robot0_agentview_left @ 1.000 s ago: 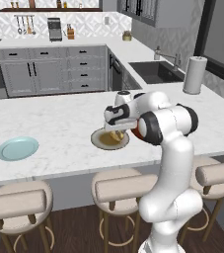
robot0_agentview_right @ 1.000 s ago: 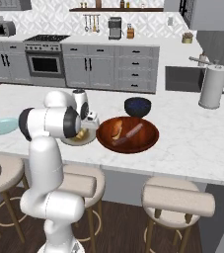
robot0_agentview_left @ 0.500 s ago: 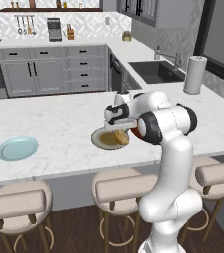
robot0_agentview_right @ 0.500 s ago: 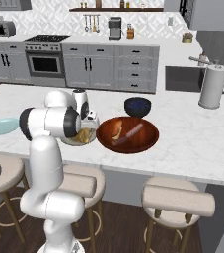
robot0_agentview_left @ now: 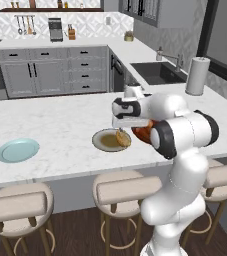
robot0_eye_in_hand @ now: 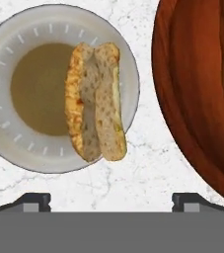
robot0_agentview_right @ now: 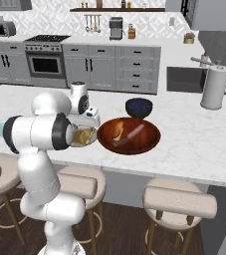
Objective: Place one bun and one sausage from the bowl on each plate.
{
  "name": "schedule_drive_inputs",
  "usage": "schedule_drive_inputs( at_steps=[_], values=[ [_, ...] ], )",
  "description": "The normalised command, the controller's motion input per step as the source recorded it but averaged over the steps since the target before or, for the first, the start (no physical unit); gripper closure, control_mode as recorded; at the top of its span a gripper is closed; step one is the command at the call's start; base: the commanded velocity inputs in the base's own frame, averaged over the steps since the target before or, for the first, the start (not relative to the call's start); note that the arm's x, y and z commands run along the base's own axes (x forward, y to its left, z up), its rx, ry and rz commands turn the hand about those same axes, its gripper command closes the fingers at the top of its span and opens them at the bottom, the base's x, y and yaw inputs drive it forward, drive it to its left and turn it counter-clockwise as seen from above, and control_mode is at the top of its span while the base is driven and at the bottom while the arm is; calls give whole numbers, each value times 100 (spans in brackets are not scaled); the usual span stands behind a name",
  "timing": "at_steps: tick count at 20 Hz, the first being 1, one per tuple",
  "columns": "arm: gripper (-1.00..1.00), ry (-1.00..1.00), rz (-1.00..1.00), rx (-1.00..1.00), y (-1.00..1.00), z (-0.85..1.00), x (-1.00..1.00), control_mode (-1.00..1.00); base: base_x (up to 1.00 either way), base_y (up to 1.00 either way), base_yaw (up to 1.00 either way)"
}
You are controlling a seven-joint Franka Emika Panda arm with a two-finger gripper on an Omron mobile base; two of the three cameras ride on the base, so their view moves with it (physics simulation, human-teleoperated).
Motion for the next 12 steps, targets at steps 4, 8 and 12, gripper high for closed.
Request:
schedule_drive_inputs(
  at_steps=[4,8,12],
  values=[
    [-100,13,-33,8,-87,34,-9,-100,0,0,0],
    [-100,15,-28,8,-87,17,0,-100,0,0,0],
    [-100,12,-16,3,-67,2,4,-100,0,0,0]
  ],
)
